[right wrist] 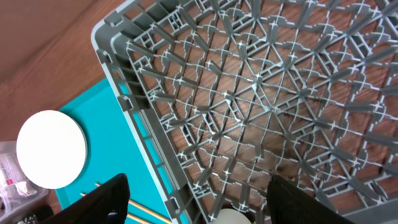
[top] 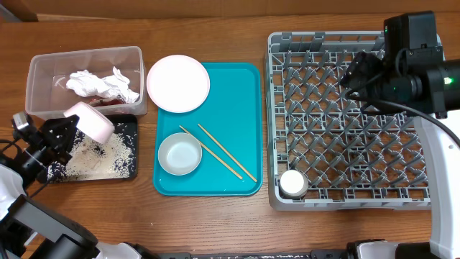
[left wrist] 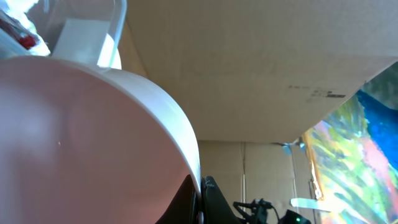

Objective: Sort waste into correct bins and load items into the dishwasher
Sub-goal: 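Return the emptied pink bowl to the teal tray with left gripper, then retract left arm and grasp the pink bowl with right gripper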

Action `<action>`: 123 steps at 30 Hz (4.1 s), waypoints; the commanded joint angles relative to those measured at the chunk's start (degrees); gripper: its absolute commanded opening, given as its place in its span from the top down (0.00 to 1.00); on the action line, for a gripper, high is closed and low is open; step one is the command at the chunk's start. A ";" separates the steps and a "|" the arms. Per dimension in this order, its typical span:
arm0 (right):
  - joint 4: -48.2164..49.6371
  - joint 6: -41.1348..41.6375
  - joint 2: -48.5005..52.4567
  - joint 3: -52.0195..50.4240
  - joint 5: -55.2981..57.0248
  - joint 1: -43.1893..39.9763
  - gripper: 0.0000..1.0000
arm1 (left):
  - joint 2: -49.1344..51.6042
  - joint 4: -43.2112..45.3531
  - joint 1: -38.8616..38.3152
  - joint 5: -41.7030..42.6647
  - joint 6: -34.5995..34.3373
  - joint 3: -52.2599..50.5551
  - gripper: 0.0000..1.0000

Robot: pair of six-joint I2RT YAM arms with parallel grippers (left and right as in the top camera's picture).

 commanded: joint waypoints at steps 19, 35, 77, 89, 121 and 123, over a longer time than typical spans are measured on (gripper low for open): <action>-0.07 -0.63 -0.42 0.11 -0.28 -0.11 0.28 | -8.24 0.85 -31.85 -25.62 -1.44 16.57 0.96; -1.09 -1.90 -0.42 0.11 -0.28 -0.11 0.28 | 0.22 0.15 -78.99 -85.48 5.14 19.12 0.96; -0.87 -1.90 -0.42 0.11 -0.31 0.04 0.24 | 12.96 3.26 -83.52 -85.99 8.81 19.54 0.64; 5.90 -1.88 2.23 0.09 -1.42 10.36 0.24 | 12.96 -14.03 -76.35 -82.66 1.44 42.32 0.47; 21.24 -0.35 43.21 0.09 -6.34 26.93 0.61 | 12.96 -24.52 -51.23 -75.23 -1.14 55.32 0.00; 21.33 -0.35 43.34 0.11 -6.32 26.91 0.72 | 12.96 -24.52 -51.23 -75.23 -1.14 55.32 0.00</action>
